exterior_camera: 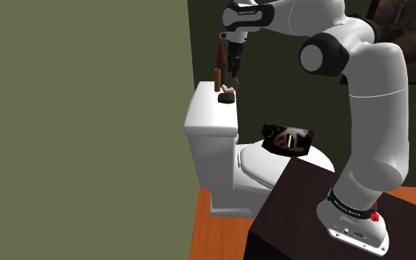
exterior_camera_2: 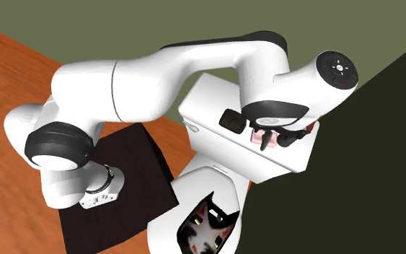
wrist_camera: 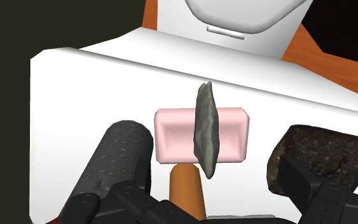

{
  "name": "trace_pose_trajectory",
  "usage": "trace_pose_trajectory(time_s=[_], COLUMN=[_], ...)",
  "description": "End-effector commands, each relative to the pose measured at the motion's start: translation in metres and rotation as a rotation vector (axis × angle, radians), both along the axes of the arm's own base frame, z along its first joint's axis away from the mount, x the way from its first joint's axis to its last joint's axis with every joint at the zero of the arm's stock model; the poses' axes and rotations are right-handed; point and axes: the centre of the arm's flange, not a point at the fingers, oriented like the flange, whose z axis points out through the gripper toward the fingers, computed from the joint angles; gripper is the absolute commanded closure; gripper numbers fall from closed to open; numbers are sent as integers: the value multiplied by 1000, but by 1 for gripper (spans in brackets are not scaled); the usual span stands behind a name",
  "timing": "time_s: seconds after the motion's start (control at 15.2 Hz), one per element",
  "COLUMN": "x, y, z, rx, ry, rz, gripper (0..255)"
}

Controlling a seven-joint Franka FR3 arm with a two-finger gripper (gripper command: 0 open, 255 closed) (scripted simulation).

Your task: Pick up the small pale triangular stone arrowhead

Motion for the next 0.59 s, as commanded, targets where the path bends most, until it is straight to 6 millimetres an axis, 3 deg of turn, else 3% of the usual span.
trace_pose_trajectory(time_s=[0.0, 0.33, 0.4, 0.53], x=[1, 1, 1, 1], y=[-2, -2, -2, -2], z=[-11, -24, -24, -24], rx=[0, 0, 0, 0], ry=[-1, -1, -1, -1], rz=[2, 2, 2, 2], gripper=[0, 0, 255, 255])
